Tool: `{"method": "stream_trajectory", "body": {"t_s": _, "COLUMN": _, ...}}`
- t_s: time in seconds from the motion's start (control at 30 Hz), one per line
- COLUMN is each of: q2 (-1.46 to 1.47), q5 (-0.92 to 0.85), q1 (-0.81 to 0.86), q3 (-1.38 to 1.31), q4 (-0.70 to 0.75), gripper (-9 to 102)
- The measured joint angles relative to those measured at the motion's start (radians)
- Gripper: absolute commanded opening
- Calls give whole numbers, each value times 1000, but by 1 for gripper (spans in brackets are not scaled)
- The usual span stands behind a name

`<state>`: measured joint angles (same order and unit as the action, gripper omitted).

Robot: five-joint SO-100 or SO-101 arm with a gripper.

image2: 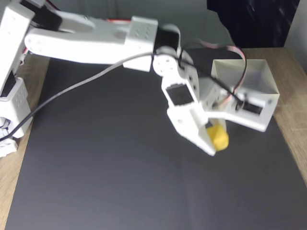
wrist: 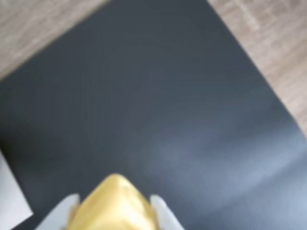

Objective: Grasp a cube block and put it in the white box.

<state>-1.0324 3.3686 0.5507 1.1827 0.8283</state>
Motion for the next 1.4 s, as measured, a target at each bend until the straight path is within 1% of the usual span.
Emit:
{"method": "stream_trajectory", "body": {"t_s": 0.33, "q2": -242, "q5": -26, "q1": -91, "q3": 0, "q4": 32, "gripper": 0}}
{"method": "stream_trajectory", "body": {"t_s": 0.53, "q2": -275, "q5": -46, "q1": -167, "q3": -91, "q4": 32, "gripper": 0}}
{"method": "stream_trajectory", "body": {"t_s": 0.67, "q2": -178, "q5": -61, "q1": -218, "q3": -272, "q4": 32, "gripper": 0}}
{"method": "stream_trajectory", "body": {"t_s": 0.73, "q2": -84, "q5": -64, "q1": -235, "q3": -391, "q4": 32, "gripper": 0}}
{"method": "stream_trajectory", "body": {"t_s": 0.87, "q2": 137, "q5": -71, "q1": -258, "q3": -690, "q4": 80, "gripper": 0}}
{"method": "stream_trajectory", "body": {"t_s": 0.93, "q2": 221, "q5": -75, "q1": -264, "q3": -788, "q4": 95, "gripper": 0}}
{"method": "stream_trajectory", "body": {"t_s": 1.17, "q2": 380, "q5": -86, "q1": -291, "q3": -905, "q4": 97, "gripper": 0}}
{"method": "stream_trajectory", "body": {"t_s": 1.4, "q2": 456, "q5": -89, "q1": -302, "q3": -919, "q4": 92, "gripper": 0}}
